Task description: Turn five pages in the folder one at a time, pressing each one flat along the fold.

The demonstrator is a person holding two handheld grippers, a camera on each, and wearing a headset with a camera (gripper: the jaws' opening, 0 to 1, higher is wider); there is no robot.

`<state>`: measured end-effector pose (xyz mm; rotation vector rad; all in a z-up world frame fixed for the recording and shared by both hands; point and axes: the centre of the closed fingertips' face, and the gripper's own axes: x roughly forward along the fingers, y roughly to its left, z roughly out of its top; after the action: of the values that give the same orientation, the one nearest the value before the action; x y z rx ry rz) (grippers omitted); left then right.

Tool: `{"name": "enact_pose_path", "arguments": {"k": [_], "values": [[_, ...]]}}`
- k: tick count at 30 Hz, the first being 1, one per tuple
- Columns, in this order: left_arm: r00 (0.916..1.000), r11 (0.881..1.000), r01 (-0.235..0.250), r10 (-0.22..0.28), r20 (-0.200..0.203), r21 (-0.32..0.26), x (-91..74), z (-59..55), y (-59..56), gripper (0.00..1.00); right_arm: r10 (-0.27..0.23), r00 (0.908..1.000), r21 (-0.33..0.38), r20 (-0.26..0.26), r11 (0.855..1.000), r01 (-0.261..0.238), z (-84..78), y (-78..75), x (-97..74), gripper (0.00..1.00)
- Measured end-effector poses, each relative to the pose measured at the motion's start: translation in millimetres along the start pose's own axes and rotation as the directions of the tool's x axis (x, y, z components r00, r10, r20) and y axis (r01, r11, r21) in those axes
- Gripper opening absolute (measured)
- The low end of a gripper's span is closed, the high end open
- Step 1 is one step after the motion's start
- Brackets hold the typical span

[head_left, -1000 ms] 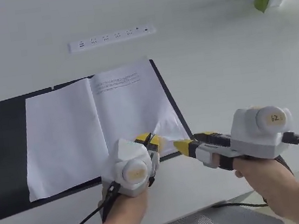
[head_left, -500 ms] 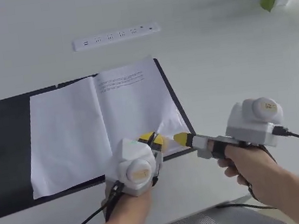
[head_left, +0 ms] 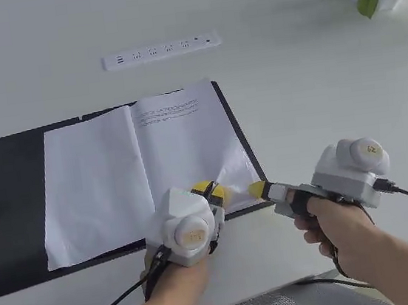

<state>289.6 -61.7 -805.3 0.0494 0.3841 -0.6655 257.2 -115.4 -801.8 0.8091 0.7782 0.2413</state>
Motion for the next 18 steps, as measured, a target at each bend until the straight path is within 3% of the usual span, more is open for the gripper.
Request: {"name": "enact_pose_path", "arguments": {"k": [5,10,14,18], "values": [[0.9996,1.0,0.021,-0.02,-0.021,0.015,-4.2,1.6,0.3,0.05,0.012,0.9999,-0.006,0.006,1.0,-0.012,0.9,2.4,-4.4,0.0],[0.9994,0.999,0.024,-0.025,-0.026,-0.025,-16.3,8.8,4.2,0.03,0.033,0.9988,-0.018,0.036,0.999,-0.033,6.8,10.7,-11.9,0.0],[0.9994,0.999,0.034,-0.034,-0.005,-0.035,-29.8,21.8,14.1,0.12,0.079,0.9947,-0.039,0.066,0.996,-0.077,15.9,26.3,-19.0,0.0],[0.999,0.999,0.044,-0.044,-0.002,-0.018,-46.5,31.8,23.8,0.14,0.155,0.9841,-0.077,0.086,0.986,-0.149,22.9,55.1,-26.3,0.0]]}}
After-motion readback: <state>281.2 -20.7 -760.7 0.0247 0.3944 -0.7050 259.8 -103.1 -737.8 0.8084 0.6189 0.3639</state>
